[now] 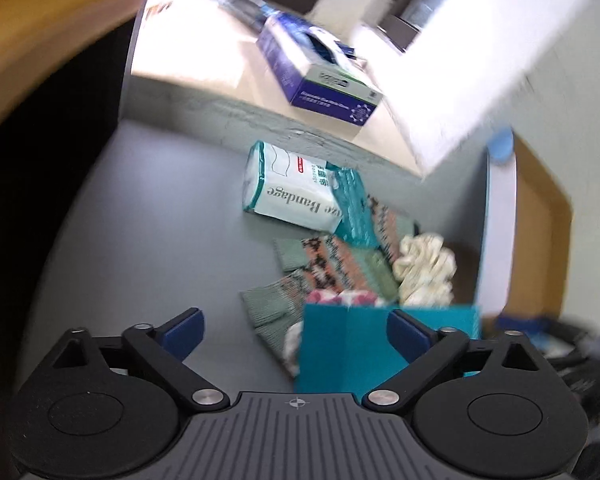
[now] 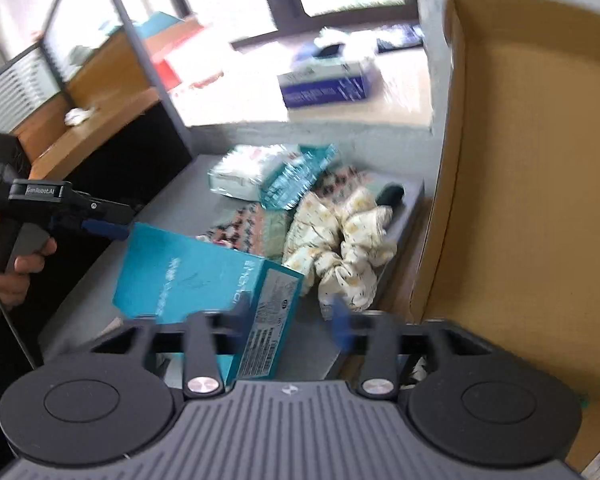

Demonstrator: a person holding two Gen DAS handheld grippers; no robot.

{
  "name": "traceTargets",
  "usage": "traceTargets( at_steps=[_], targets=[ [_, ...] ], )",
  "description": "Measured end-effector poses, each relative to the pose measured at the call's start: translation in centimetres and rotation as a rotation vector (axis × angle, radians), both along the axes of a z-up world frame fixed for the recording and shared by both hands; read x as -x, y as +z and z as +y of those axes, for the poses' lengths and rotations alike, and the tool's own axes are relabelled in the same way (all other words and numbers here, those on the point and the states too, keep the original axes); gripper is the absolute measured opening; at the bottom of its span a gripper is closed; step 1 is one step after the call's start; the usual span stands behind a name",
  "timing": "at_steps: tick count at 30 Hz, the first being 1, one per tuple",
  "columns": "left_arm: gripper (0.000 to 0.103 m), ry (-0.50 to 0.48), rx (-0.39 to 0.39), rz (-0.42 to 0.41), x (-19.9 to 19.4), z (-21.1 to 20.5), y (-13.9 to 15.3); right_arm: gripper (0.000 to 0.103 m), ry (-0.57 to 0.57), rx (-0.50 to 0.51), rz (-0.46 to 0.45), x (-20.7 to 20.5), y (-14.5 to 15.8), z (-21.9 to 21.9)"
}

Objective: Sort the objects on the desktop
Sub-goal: 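Grasp the closed teal honor box at opposite ends with both grippers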

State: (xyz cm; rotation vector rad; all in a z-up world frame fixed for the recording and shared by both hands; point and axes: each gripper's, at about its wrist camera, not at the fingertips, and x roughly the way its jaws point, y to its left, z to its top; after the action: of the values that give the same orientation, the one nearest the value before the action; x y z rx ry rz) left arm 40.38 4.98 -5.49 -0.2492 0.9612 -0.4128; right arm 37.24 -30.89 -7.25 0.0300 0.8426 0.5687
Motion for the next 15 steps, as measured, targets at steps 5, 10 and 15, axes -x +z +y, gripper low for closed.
traceTargets(
  at_steps=[5,10,15],
  targets=[
    [0.102,-0.186,-0.227,-0.169,3.5,-2.3,1.4,0.072,0.132,0.15,-0.079,1.3,0.6,1.6],
    [0.102,-0.506,-0.504,-0.327,7.1,-6.4,1.8,0.072,0.263,0.3,-0.159,2.7,1.2,3.3],
    [0.102,-0.754,-0.553,-0.363,7.4,-8.6,1.7,0.086,0.395,0.451,-0.238,4.0,1.8,4.9]
  ],
)
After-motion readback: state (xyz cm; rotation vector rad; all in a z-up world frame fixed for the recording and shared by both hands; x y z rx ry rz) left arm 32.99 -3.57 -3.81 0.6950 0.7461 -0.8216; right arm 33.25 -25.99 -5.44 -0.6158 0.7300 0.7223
